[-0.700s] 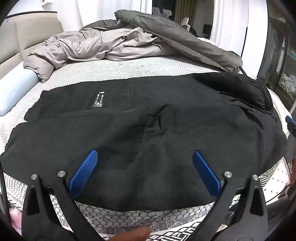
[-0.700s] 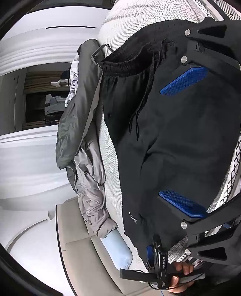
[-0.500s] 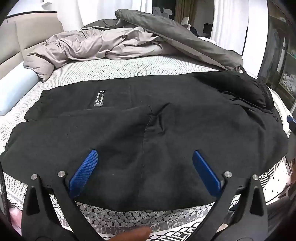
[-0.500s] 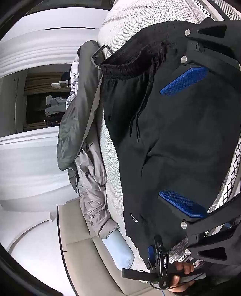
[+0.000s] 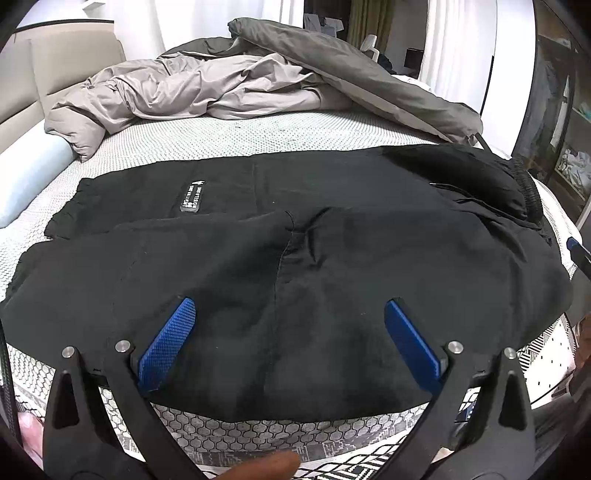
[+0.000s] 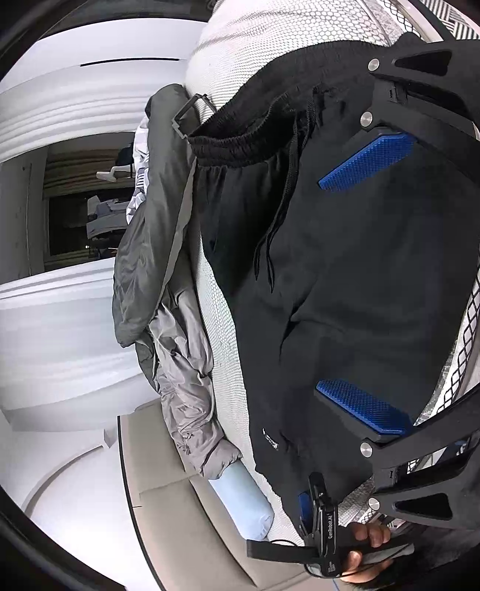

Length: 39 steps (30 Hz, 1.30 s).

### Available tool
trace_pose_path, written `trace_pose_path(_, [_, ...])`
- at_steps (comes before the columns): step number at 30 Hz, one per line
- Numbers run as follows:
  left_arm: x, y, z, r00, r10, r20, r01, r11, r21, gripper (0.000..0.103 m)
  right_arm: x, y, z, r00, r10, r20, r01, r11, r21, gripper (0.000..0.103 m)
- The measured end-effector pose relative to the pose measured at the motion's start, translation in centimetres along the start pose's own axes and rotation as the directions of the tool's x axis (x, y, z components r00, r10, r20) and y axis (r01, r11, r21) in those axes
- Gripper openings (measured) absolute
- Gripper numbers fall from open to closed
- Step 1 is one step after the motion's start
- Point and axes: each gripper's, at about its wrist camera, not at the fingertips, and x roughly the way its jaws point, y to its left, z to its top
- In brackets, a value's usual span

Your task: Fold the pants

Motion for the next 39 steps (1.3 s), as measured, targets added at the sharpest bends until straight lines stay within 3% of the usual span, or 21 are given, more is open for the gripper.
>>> trace_pose_path(11, [0.4, 0.2, 0.2, 1.0, 0.002, -0.007, -0.002, 1.0, -0.006, 0.102, 0.6, 0.0, 0.0, 1.0, 0.015, 0.011, -0.015, 1.0, 0.025, 0.103])
trace_pose_path(15, [0.2, 0.6, 0.1, 1.0, -0.003, 0.002, 0.003, 1.0, -0.015, 0.102, 1.1, -0.4, -0.1, 1.0, 0.004, -0.027, -0.003, 1.0, 0.03, 0.103])
trace_pose_path(21, [-1.6, 3.1, 0.0, 0.999, 0.015, 0.044, -0.012, 0.997, -0.074, 0.102, 0.9, -1.0, 0.4, 1.0, -0.027, 0.001, 0.027, 1.0, 0.015, 0.103])
trace_pose_path(24, [-3.0, 6.2, -0.3, 0.997, 0.053, 0.058, -0.044, 0.989, -0.139, 0.102, 0.4, -2.0, 0.8, 0.999, -0.02, 0.031, 0.018, 0.999, 0.05, 0.103])
trace_pose_path(26, [-4.1, 9.2, -0.9, 0.995, 0.086, 0.046, -0.074, 0.975, -0.209, 0.102, -0.1, -2.9, 0.8, 0.998, -0.004, 0.068, -0.001, 0.997, 0.081, 0.103])
trace_pose_path(29, [-5.6, 14.1, -2.4, 0.993, 0.111, 0.028, -0.094, 0.936, -0.34, 0.102, -0.4, -3.4, 1.0, 0.999, -0.004, 0.039, 0.001, 0.996, 0.089, 0.103])
trace_pose_path(34, [-6.3, 21.1, -4.8, 0.998, 0.068, 0.011, -0.053, 0.855, -0.516, 0.1, -0.5, -4.2, 0.9, 1.0, -0.01, 0.027, 0.008, 0.996, 0.091, 0.103])
trace_pose_path(38, [-4.5, 24.7, -4.7, 1.0, -0.002, 0.019, 0.013, 0.806, -0.592, 0.088, -0.1, -4.0, 0.8, 1.0, -0.01, 0.017, 0.009, 0.997, 0.076, 0.103])
trace_pose_path(39, [-3.8, 25.5, -4.6, 1.0, -0.023, 0.015, 0.027, 0.787, -0.616, 0.079, -0.1, -3.9, 0.6, 1.0, -0.017, 0.008, 0.016, 0.998, 0.065, 0.103])
